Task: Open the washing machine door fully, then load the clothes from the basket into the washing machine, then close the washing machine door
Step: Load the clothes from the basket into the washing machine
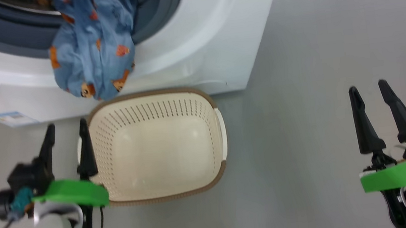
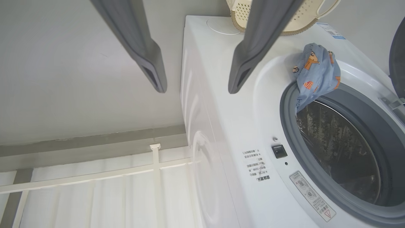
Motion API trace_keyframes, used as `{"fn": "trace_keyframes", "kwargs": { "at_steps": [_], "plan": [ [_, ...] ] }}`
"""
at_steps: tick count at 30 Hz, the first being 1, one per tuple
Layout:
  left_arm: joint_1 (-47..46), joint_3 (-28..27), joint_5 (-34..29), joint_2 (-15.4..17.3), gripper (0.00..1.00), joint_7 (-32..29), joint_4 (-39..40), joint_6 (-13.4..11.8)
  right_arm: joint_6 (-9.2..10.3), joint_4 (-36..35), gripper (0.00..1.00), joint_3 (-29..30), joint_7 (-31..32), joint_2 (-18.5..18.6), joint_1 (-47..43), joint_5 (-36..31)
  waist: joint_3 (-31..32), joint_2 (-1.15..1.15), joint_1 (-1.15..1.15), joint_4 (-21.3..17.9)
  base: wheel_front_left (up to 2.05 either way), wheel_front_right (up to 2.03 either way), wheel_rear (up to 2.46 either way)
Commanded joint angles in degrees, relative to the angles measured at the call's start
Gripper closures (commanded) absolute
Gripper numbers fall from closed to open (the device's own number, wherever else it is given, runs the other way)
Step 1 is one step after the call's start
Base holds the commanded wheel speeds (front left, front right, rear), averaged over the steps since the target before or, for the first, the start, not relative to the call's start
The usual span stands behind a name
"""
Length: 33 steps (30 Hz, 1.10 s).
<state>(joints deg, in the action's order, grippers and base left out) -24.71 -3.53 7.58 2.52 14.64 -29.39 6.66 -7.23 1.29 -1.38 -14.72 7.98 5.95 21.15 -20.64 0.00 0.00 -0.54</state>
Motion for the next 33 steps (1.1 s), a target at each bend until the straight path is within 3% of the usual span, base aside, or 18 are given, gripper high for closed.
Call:
{"fn": "trace_keyframes", "kwargs": {
  "at_steps": [1,12,26,33],
  "plan": [
    [-3.4,-1.0,0.0,1.9,0.00,0.4,-1.3,0.5,-0.25,-1.7,0.00,-1.1,-0.3,0.2,1.9,-0.6,-5.9,0.00,0.00,-0.9,0.00,0.00,0.00],
    [-17.8,0.0,1.2,6.4,0.00,0.4,-14.8,0.8,-0.25,-2.0,0.00,-2.7,-0.3,-1.3,7.0,-0.8,-12.3,0.00,0.00,-3.9,0.00,0.00,0.00],
    [-29.2,4.0,7.7,14.6,0.00,0.4,-22.5,0.8,-0.25,-2.1,0.00,-4.0,-0.3,-3.0,9.6,-0.5,-16.2,0.00,0.00,-8.4,0.00,0.00,0.00],
    [-30.8,11.8,11.7,15.2,0.00,0.4,-23.3,0.8,-0.25,-1.8,0.00,-4.3,-0.3,-3.9,9.8,-0.4,-16.4,0.00,0.00,-9.8,0.00,0.00,0.00]
  ]
}}
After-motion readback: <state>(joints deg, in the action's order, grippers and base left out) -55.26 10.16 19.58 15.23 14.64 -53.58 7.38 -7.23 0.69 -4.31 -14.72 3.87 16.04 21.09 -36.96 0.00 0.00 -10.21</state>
